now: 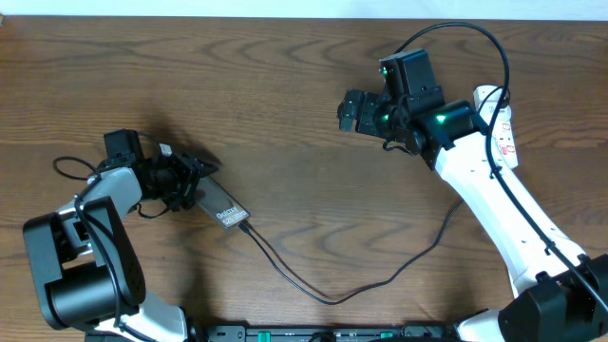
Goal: Plug charger to phone and switch on socket
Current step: 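Set the phone flat on the table with the left gripper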
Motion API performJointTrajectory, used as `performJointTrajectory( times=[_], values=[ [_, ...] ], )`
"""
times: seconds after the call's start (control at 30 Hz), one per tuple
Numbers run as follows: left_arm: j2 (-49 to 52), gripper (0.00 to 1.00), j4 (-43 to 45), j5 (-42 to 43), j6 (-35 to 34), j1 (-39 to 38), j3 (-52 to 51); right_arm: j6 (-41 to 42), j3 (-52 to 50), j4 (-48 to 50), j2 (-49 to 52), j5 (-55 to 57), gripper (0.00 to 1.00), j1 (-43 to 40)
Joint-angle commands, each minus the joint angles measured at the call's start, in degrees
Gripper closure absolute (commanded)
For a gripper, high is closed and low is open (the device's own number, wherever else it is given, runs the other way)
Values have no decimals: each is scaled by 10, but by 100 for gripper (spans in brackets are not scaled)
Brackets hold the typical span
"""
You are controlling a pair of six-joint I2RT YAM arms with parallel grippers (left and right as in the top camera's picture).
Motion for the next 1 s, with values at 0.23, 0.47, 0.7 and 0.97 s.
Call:
performJointTrajectory(
  times=[0.23,0.47,0.7,0.97],
  values=[
    [33,41,-24,-128,2,1,-29,-8,7,-1,0,11,1,3],
    [33,41,-32,-128,2,1,-29,-7,7,-1,0,11,1,3],
    [33,41,-32,-128,2,1,-29,-7,7,-5,0,11,1,3],
    [33,41,-35,-128,2,1,-29,-7,7,-5,0,11,1,3]
  ],
)
